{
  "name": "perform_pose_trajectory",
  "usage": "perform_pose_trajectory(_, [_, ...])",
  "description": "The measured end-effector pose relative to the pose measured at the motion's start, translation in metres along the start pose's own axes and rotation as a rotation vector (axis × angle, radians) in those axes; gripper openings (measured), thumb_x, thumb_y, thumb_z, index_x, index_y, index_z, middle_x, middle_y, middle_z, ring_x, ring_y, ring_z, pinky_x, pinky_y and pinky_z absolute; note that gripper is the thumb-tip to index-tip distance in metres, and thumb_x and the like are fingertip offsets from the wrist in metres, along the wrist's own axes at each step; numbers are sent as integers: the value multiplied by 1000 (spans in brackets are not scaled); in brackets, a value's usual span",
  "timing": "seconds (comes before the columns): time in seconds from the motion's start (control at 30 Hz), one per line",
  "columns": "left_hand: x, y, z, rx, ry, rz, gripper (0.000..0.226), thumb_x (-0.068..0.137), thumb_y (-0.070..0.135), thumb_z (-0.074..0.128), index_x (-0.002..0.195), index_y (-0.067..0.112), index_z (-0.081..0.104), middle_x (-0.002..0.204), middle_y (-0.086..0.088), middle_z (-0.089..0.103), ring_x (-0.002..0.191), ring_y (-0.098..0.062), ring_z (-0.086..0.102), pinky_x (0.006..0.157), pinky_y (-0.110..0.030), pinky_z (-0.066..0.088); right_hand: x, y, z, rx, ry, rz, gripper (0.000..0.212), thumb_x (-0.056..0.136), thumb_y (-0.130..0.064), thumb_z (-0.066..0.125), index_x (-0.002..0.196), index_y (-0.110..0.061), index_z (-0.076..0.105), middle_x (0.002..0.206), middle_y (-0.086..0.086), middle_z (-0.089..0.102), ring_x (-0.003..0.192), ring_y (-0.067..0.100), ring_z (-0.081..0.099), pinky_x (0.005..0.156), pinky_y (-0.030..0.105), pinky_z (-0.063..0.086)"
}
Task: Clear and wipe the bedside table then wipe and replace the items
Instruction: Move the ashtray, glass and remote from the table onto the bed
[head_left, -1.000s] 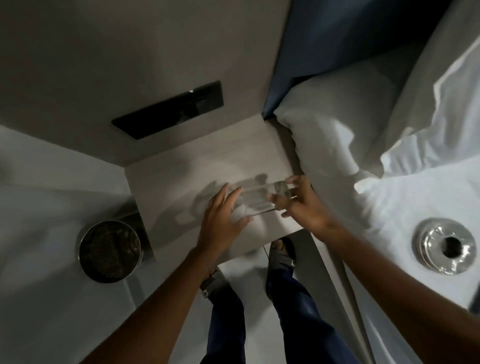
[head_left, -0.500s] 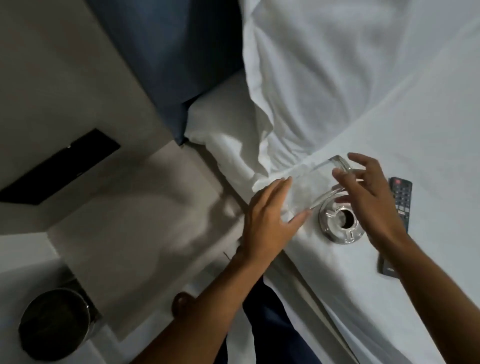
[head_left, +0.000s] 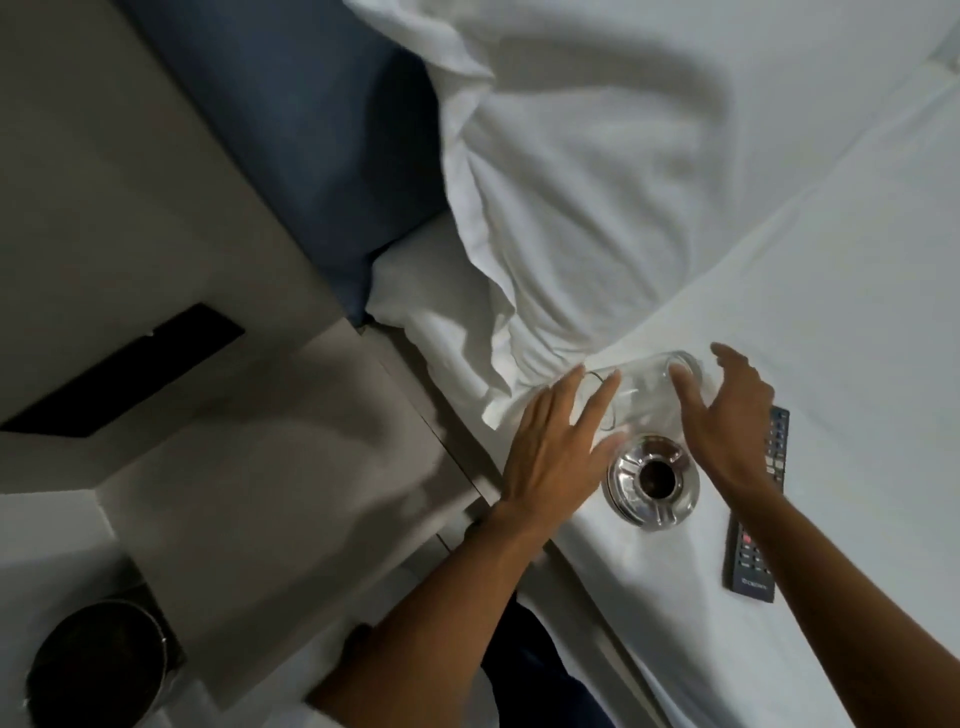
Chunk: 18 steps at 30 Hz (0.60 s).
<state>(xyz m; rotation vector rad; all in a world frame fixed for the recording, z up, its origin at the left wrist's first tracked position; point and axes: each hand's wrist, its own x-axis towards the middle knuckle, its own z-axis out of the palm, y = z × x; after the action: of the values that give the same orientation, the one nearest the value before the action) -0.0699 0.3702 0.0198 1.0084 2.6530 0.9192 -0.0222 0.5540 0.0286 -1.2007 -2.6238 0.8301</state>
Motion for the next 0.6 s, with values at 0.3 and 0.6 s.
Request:
perform_pose_trajectory(0.3, [-100,-70,-87,216,47,-232,56,96,48,41,146,23,36,148,-7,47,133,-22,48,108,-42,40,-50,-59,-3,-62,93,-155,53,91,-45,45,133,-13,45,130,21,54,121,43,44,98,56,37])
perform_pose_trajectory(0.6, [-200,-93,-167,278,273,-476,53,96,46,38,144,22,39,149,-8,47,134,-23,47,109,-45,39,-169,-176,41,16,-108,-529,46,94,-38,47,131,-12,46,126,18,56,116,37,48,95,51,36])
